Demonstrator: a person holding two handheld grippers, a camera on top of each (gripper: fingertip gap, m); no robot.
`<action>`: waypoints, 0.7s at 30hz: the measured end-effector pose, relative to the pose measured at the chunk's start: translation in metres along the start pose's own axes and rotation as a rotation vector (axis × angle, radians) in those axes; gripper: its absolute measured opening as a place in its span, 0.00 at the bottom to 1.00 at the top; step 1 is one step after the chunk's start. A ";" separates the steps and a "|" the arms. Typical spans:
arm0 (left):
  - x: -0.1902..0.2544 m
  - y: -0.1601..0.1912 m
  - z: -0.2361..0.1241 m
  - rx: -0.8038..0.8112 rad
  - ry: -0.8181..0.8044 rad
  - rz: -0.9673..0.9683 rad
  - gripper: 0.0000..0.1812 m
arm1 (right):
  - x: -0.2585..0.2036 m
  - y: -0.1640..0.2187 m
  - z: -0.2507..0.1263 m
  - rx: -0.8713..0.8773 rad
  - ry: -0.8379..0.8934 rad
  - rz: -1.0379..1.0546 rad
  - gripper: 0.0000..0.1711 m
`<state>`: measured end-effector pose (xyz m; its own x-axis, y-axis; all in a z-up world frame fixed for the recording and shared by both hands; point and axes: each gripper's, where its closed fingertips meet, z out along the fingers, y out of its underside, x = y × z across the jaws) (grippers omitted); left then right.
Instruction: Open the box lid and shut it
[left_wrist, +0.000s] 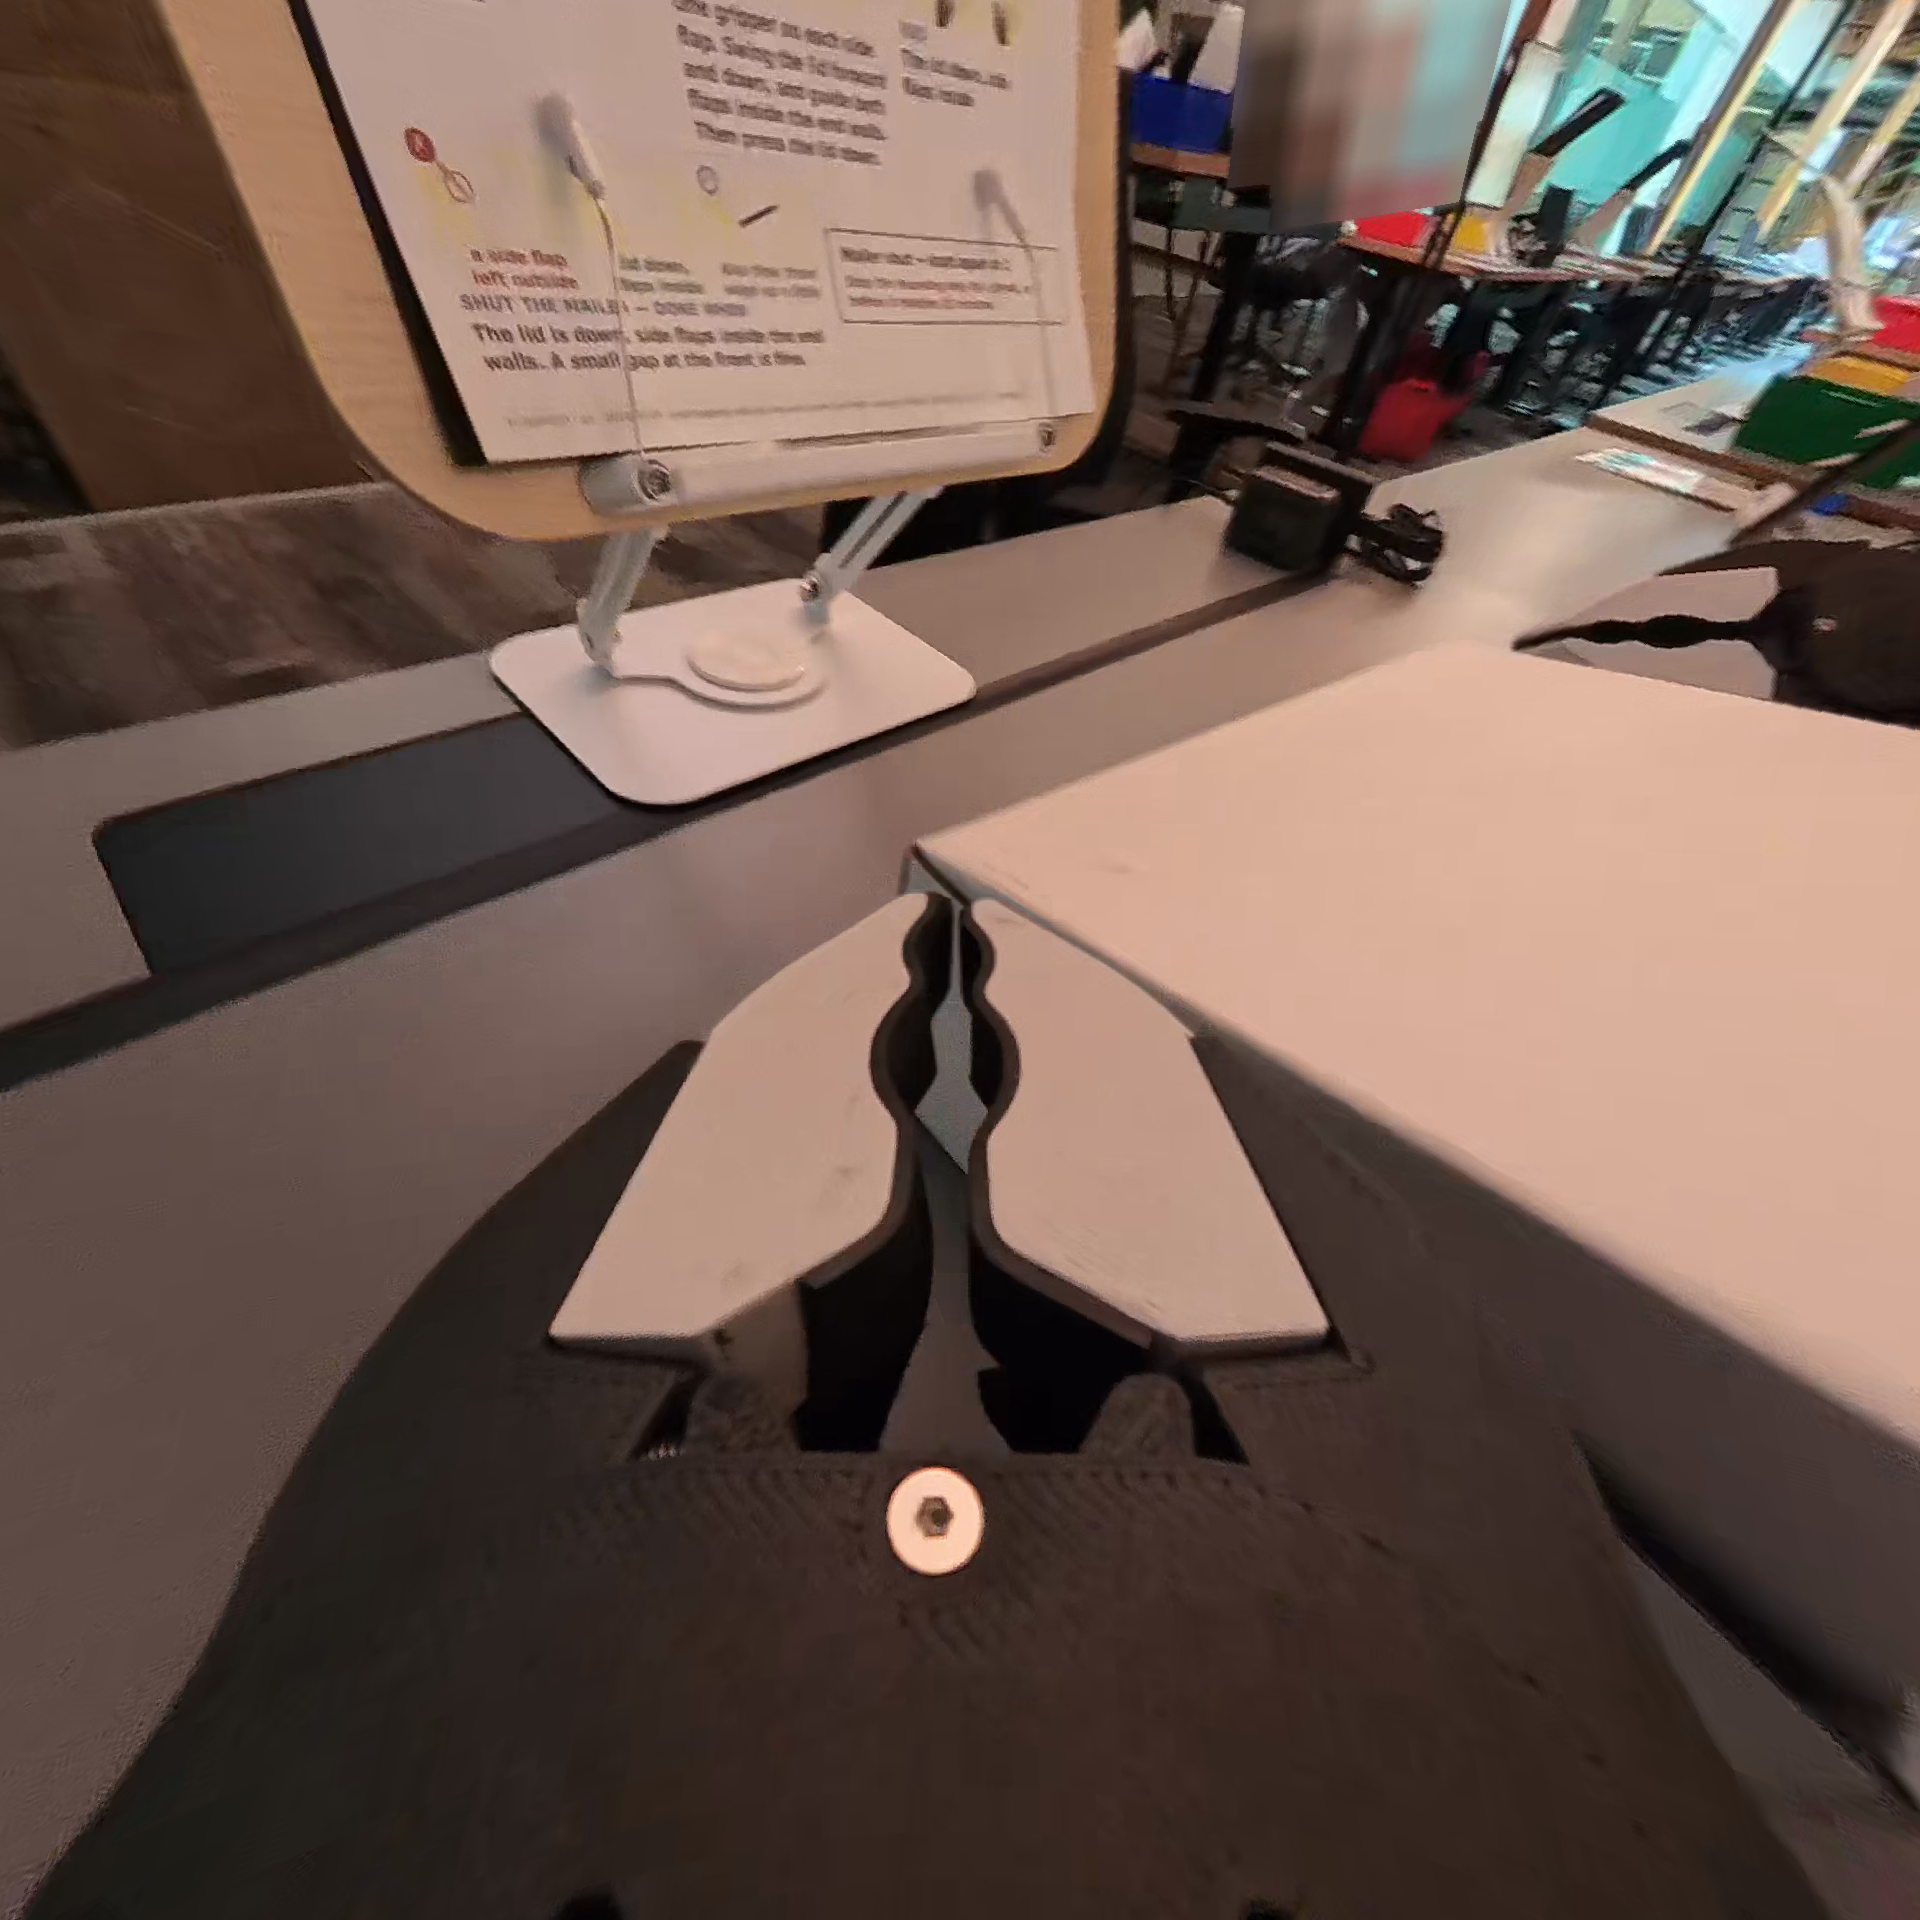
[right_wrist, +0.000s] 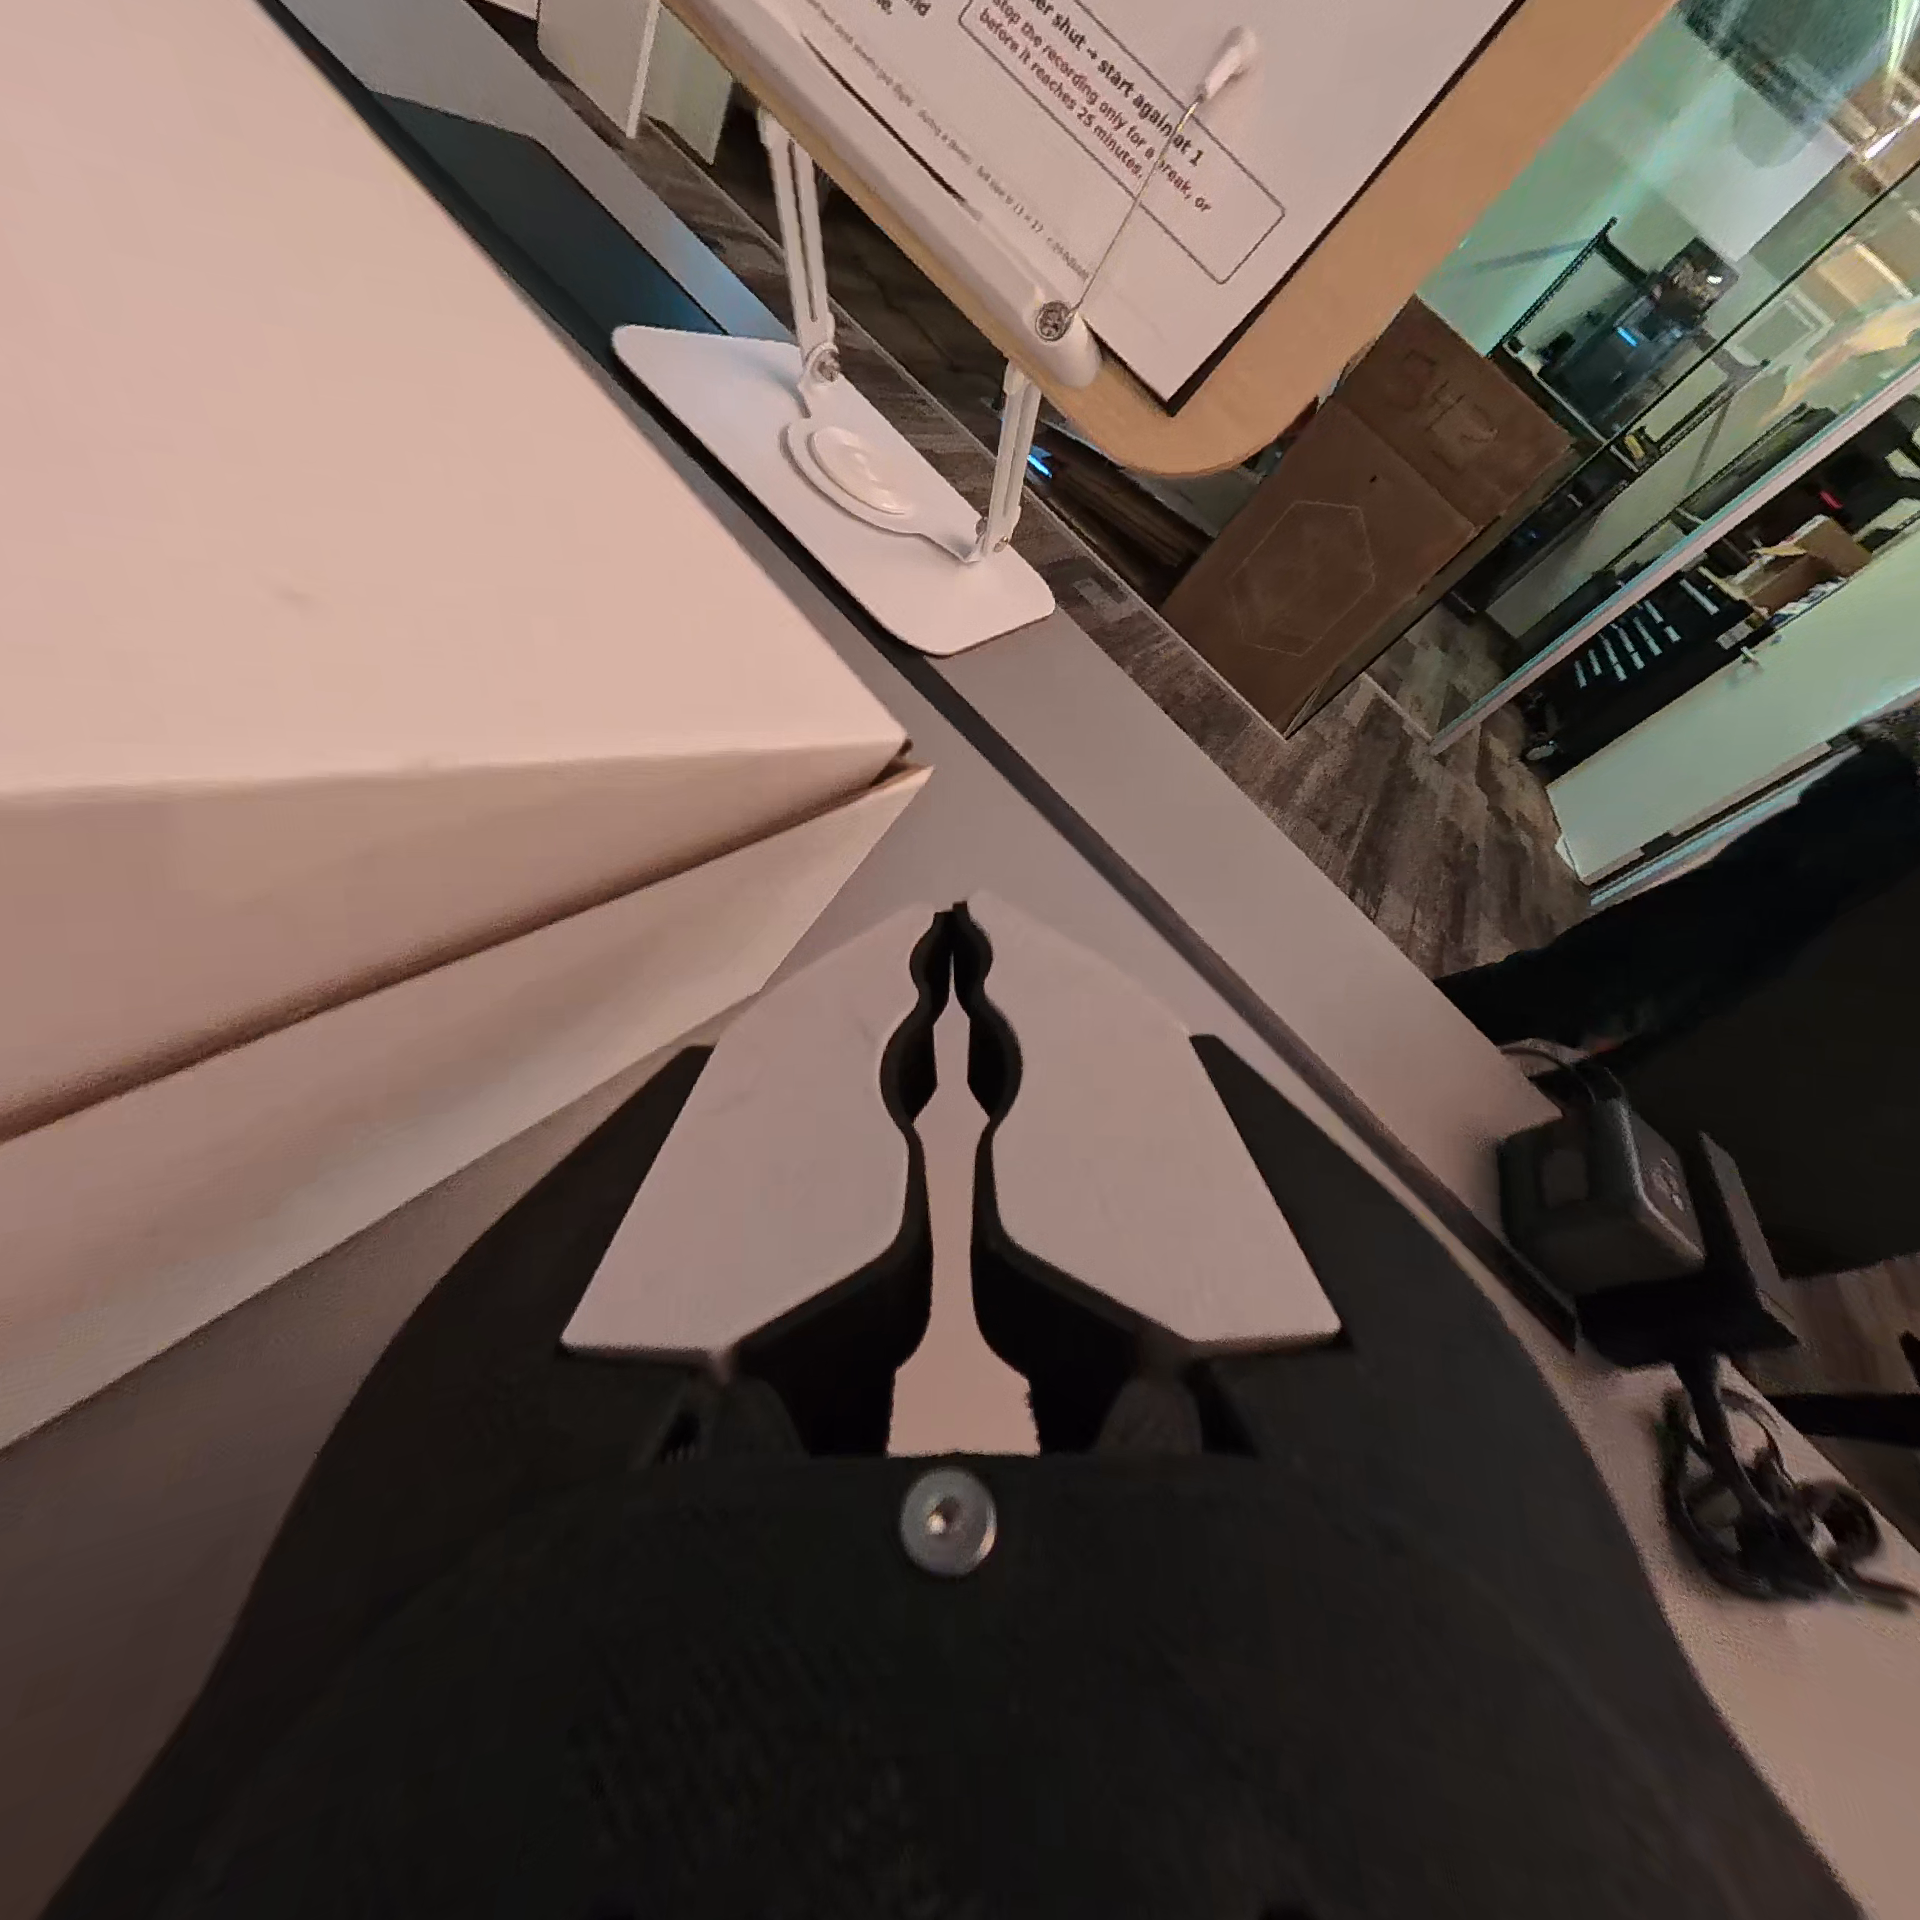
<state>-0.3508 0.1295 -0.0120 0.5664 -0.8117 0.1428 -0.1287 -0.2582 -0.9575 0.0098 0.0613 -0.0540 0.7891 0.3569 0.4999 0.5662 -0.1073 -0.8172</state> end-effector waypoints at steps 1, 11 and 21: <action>0.006 0.003 -0.014 -0.012 0.005 -0.003 0.05 | -0.001 0.000 -0.012 -0.012 0.005 0.001 0.00; 0.106 0.040 -0.109 0.108 0.037 -0.028 0.38 | -0.070 -0.062 -0.161 0.317 -0.173 0.587 0.39; 0.110 0.059 -0.050 -0.054 -0.253 0.017 0.25 | -0.113 -0.053 -0.124 0.081 -0.023 0.566 0.46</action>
<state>-0.3368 -0.0017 -0.0406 0.7484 -0.6611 0.0535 -0.1789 -0.2789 -0.9435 -0.0797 -0.0887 -0.0312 0.9583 0.2846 -0.0278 0.0360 -0.2163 -0.9757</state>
